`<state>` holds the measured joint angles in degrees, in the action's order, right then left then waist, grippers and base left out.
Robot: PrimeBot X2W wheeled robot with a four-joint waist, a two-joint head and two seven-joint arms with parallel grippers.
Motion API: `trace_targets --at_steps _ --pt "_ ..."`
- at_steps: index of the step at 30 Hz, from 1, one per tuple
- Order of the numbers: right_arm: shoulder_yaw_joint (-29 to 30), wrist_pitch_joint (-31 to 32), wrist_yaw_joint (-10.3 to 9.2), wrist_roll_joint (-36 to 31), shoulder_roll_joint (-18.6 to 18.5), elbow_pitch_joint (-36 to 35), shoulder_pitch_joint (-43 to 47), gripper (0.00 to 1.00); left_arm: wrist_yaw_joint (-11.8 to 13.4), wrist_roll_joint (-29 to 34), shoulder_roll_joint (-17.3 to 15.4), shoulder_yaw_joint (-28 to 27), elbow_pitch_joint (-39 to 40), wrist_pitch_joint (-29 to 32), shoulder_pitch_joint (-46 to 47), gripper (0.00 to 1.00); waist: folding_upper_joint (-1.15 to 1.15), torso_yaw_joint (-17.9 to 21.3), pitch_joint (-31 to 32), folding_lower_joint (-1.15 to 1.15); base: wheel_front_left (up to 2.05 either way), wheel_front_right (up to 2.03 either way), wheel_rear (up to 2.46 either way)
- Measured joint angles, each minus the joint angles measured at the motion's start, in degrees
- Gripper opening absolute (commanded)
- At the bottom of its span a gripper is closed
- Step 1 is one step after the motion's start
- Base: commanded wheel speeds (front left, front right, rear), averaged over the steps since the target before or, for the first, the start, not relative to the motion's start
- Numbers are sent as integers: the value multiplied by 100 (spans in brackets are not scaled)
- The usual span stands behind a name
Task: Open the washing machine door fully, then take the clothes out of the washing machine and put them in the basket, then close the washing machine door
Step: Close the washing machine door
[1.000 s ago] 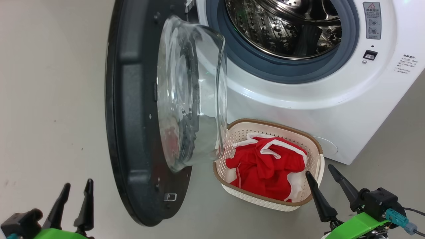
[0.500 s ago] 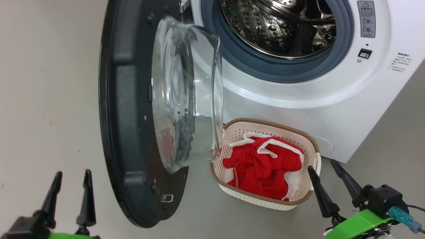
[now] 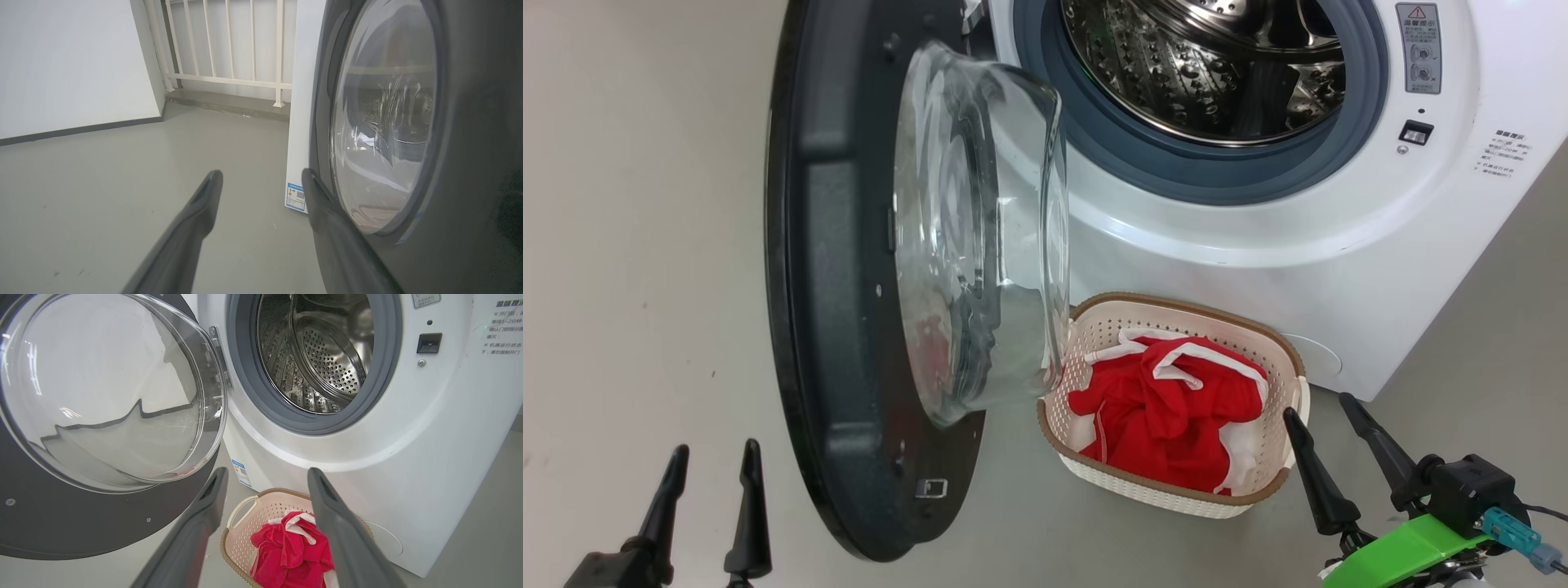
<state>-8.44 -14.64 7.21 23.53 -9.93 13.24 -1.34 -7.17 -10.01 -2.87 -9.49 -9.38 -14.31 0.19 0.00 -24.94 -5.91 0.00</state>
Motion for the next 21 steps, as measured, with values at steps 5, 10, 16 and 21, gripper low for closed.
trace_targets --at_steps 5,10,16,21 --pt "8 0 0 0 -2 4 0 100 0 38 10 0 0 0 0 100 0 -1 14 0 0 0 0" --pt "8 0 0 0 -1 7 0 100 0 46 11 -5 8 0 -5 100 0 3 42 0 0 0 0" --pt "5 0 0 0 2 9 4 100 0 47 11 -14 27 0 -41 100 0 -1 82 0 0 0 0" --pt "3 0 0 0 14 21 5 100 0 -112 5 19 27 0 -38 49 0 -5 114 0 0 0 0"
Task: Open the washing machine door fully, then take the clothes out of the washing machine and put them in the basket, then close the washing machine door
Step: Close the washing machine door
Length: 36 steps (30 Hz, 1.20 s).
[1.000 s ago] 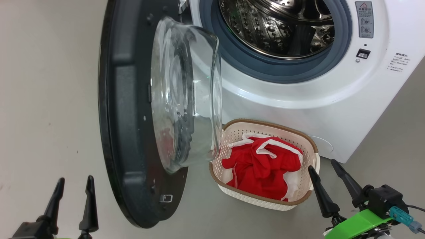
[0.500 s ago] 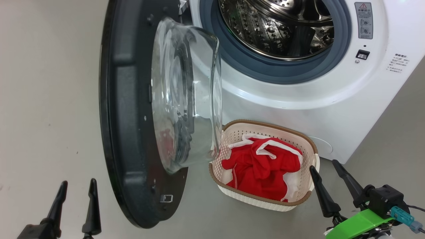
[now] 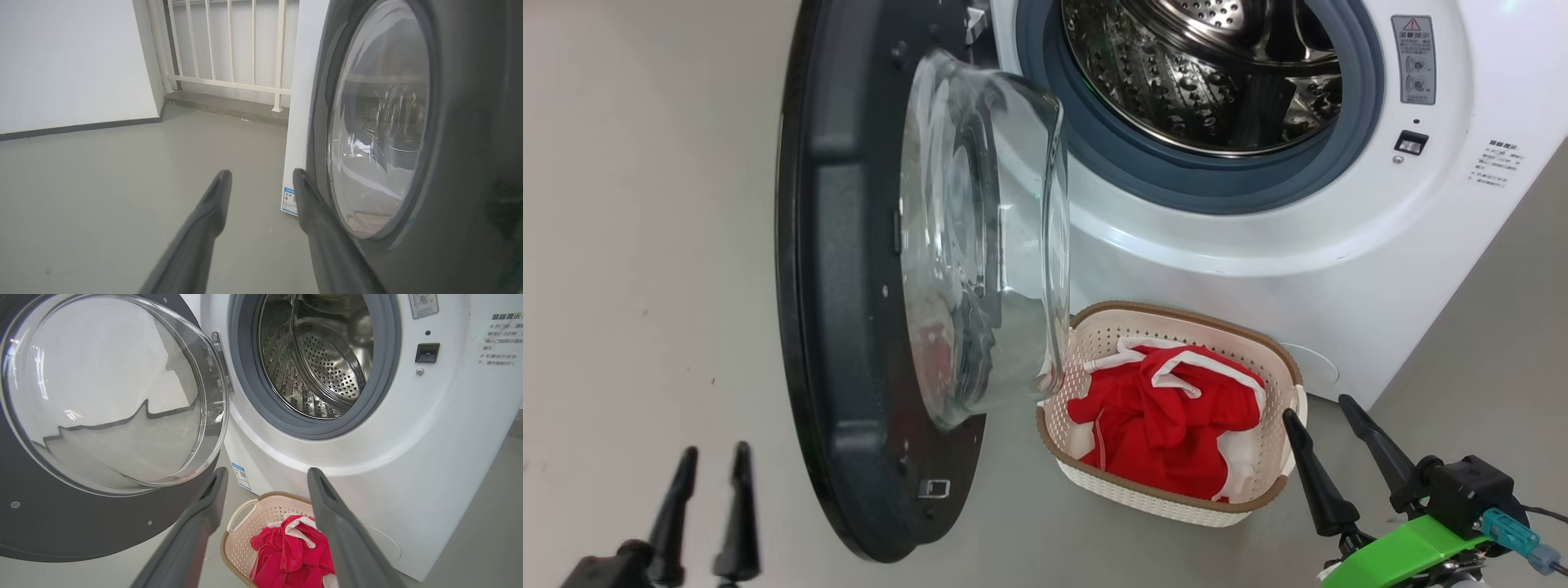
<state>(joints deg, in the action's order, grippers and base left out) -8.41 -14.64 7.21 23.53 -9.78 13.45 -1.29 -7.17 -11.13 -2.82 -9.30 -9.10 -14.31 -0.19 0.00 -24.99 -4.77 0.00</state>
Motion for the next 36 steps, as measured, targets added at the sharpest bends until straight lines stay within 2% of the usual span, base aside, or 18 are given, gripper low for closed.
trace_targets --at_steps 1,6,11,15,19,23,27,32,36 --pt "0 0 0 0 4 2 1 100 0 -120 -9 13 1 0 3 0 0 -1 9 0 0 0 0" --pt "-7 0 0 1 58 11 9 100 0 -620 -266 45 142 0 98 0 0 -9 50 0 0 0 0" --pt "-16 0 0 1 71 2 10 100 0 -1305 -833 162 225 -1 433 0 0 -16 5 0 0 0 0" --pt "-21 0 0 1 63 1 9 100 0 -2214 -1376 398 152 -18 866 0 0 -26 -73 0 0 0 0" --pt "-41 0 0 1 53 0 5 100 0 -3496 -1991 932 -107 30 1288 0 0 3 -144 0 0 0 0" --pt "-38 0 0 1 36 -7 -4 100 0 -4970 -2597 1480 -107 563 1598 0 0 42 -207 0 0 0 0" --pt "-36 0 0 1 8 -14 -12 100 0 -6014 -3121 1691 48 877 1814 0 0 79 -272 0 0 0 0" --pt "-35 0 0 1 -18 -26 -52 100 0 -6990 -3571 2005 386 1455 1967 0 0 134 -355 0 0 0 0" --pt "-21 0 0 1 -37 -35 -140 100 0 -7498 -3767 2199 680 1866 2073 0 0 167 -420 0 0 0 0"
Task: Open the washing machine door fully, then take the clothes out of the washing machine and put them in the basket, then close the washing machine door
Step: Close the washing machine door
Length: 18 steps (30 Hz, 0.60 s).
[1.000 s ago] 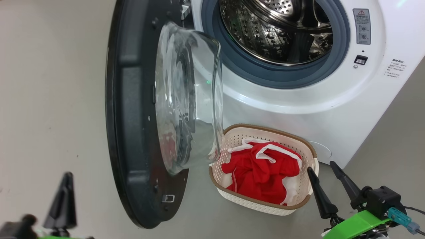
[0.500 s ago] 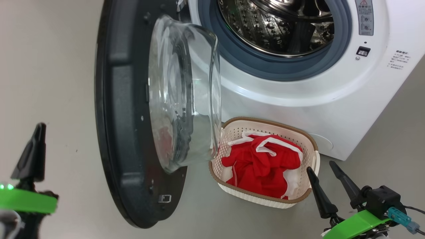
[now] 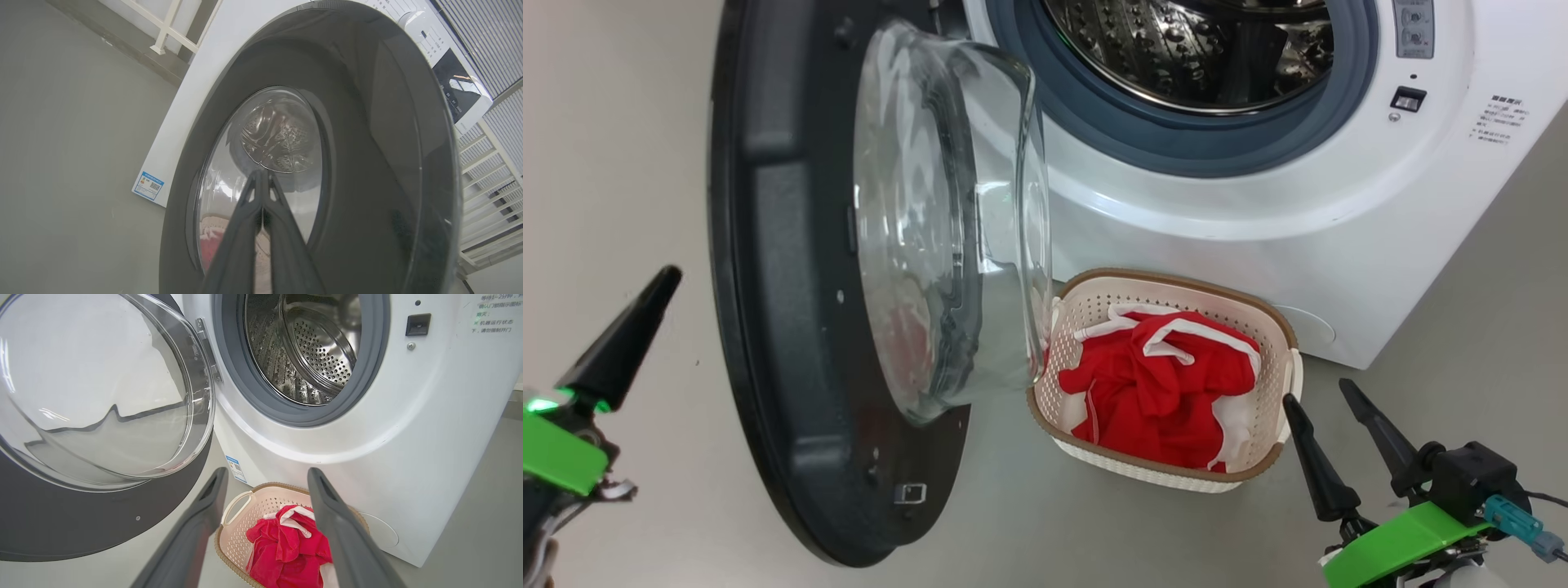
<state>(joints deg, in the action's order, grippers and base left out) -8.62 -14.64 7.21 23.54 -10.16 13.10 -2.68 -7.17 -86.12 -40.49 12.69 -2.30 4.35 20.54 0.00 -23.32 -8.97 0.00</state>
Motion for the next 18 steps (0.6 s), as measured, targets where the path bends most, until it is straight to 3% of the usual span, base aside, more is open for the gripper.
trace_targets --at_steps 9,18 --pt "33 0 0 0 -3 -3 -60 100 0 -684 -196 25 524 766 113 0 0 99 -99 0 0 0 0" --pt "59 0 0 -1 5 -18 -88 100 3 -795 -190 -154 818 1172 112 0 0 196 -171 0 0 0 0"
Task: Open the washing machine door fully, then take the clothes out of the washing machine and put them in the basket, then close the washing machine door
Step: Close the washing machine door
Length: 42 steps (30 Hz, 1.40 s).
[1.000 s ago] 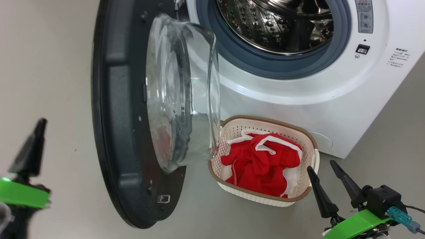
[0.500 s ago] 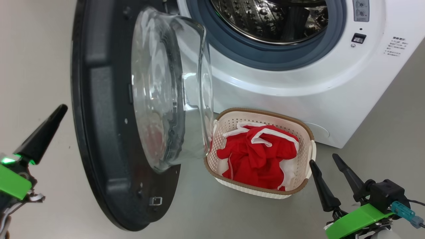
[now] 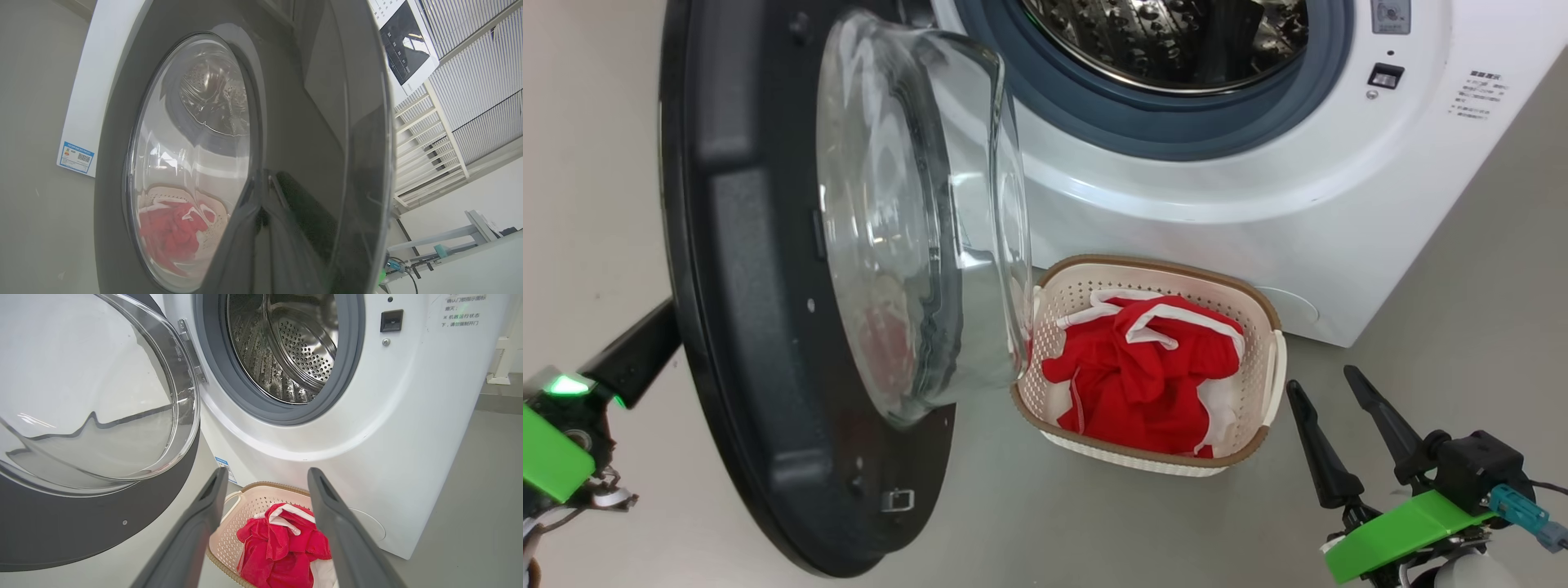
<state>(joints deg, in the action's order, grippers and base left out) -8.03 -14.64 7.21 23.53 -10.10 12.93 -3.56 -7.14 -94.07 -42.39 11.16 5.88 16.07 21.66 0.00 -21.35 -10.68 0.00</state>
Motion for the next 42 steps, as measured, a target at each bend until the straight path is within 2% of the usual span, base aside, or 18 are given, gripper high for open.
trace_targets --at_steps 9,20,32,42 --pt "25 0 0 0 24 -10 -42 100 7 -43 196 -261 207 443 7 0 0 190 -59 0 0 0 0" --pt "56 0 0 0 97 -36 -75 100 8 88 593 -250 458 910 415 0 0 530 -124 0 0 0 0" --pt "134 0 0 0 211 -99 -263 100 7 601 979 204 658 873 1189 0 0 999 -308 0 0 0 0" --pt "208 0 0 0 343 -135 -497 100 5 969 1070 777 209 381 1933 0 0 1474 -564 0 0 0 0"
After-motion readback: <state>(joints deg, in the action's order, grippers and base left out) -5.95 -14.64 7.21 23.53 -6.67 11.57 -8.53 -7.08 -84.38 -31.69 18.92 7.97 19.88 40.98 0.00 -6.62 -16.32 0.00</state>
